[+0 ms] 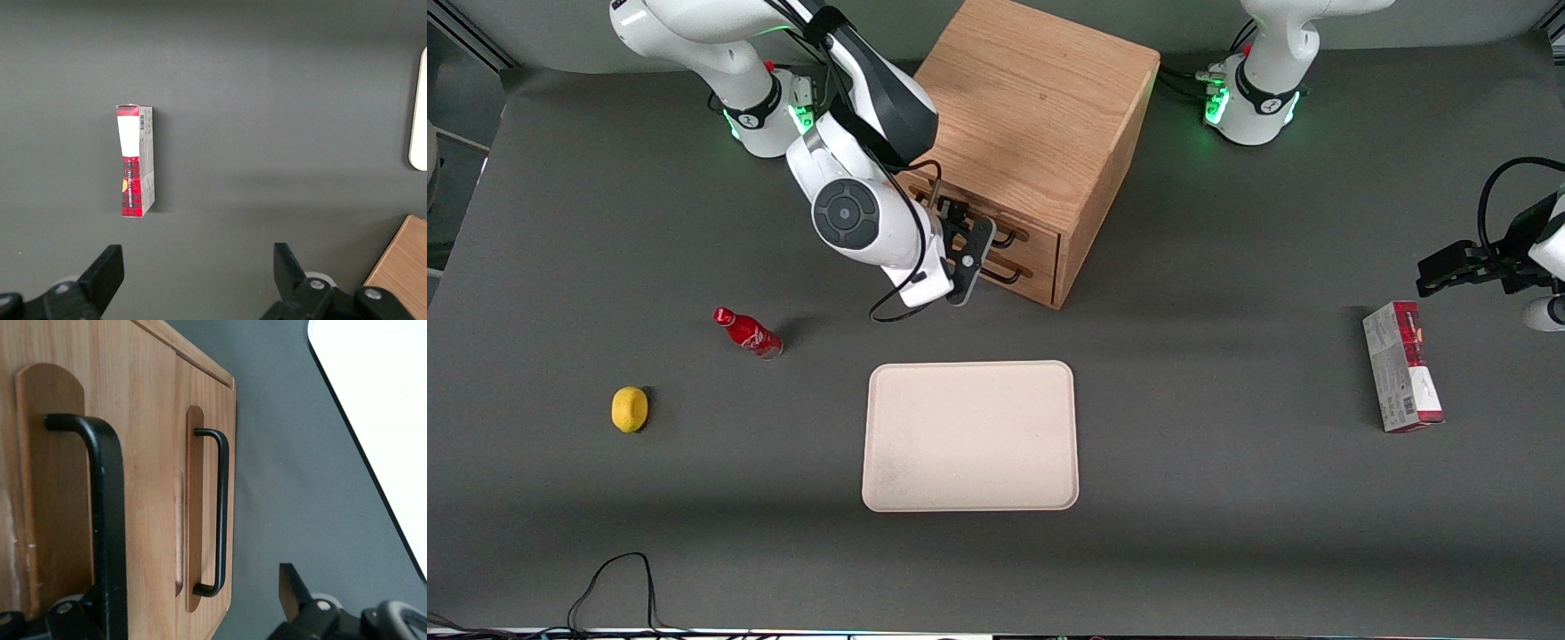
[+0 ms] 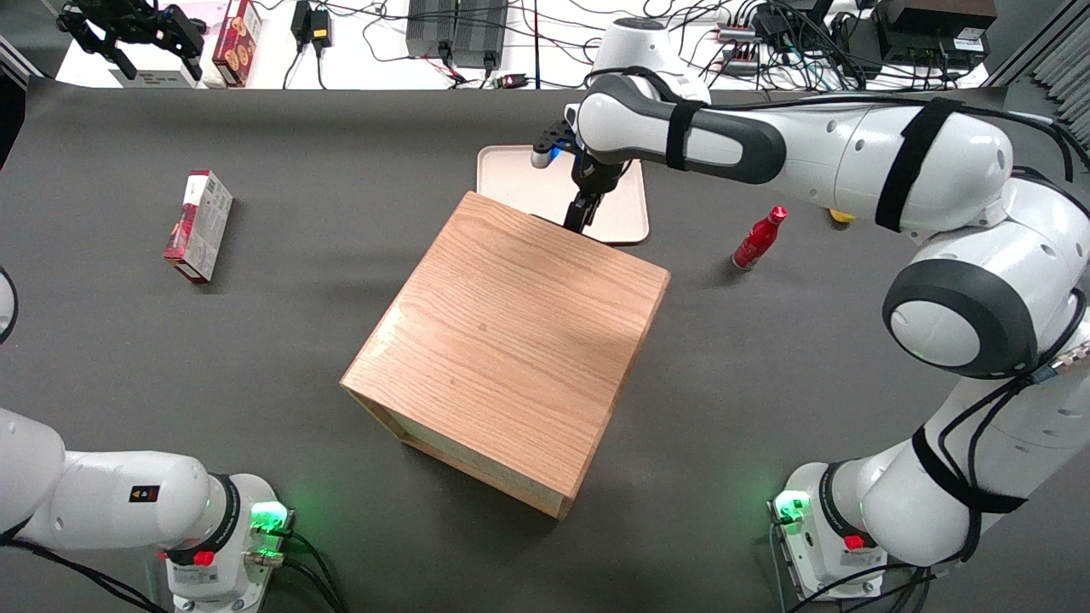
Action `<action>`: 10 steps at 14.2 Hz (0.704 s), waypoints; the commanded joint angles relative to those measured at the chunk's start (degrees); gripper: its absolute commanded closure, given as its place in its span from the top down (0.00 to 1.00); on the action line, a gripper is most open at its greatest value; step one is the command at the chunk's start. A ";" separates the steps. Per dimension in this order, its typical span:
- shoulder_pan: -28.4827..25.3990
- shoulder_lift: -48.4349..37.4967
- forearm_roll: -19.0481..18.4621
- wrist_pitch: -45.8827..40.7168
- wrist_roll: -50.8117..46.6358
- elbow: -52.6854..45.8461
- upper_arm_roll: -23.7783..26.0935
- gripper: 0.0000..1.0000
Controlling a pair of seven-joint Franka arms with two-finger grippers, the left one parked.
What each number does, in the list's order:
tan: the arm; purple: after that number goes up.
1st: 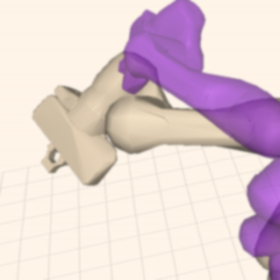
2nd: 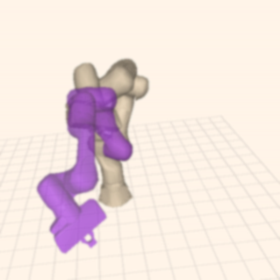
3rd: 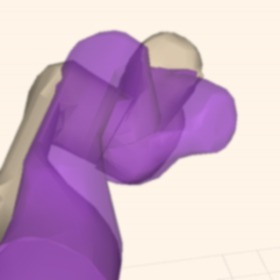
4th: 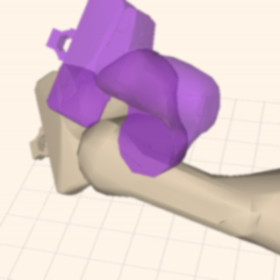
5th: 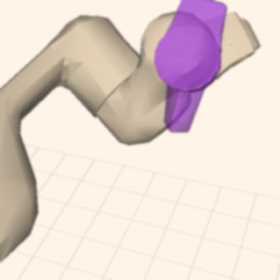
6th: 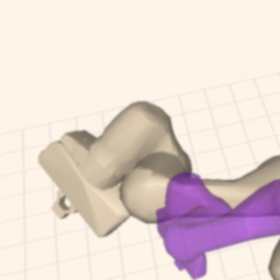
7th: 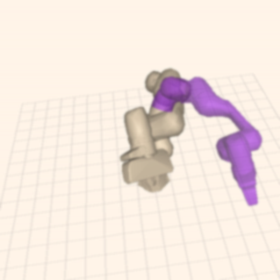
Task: Open upper drawer
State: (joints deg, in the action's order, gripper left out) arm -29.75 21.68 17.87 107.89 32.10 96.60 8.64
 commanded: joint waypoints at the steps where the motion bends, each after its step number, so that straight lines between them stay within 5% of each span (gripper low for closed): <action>1: -0.22 0.29 -0.47 0.83 2.08 -0.45 -0.91 1.00; 10: 0.13 0.38 -0.91 0.83 2.88 -1.50 -3.19 1.00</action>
State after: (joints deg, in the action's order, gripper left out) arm -29.46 21.69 17.71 108.51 33.49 96.15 6.00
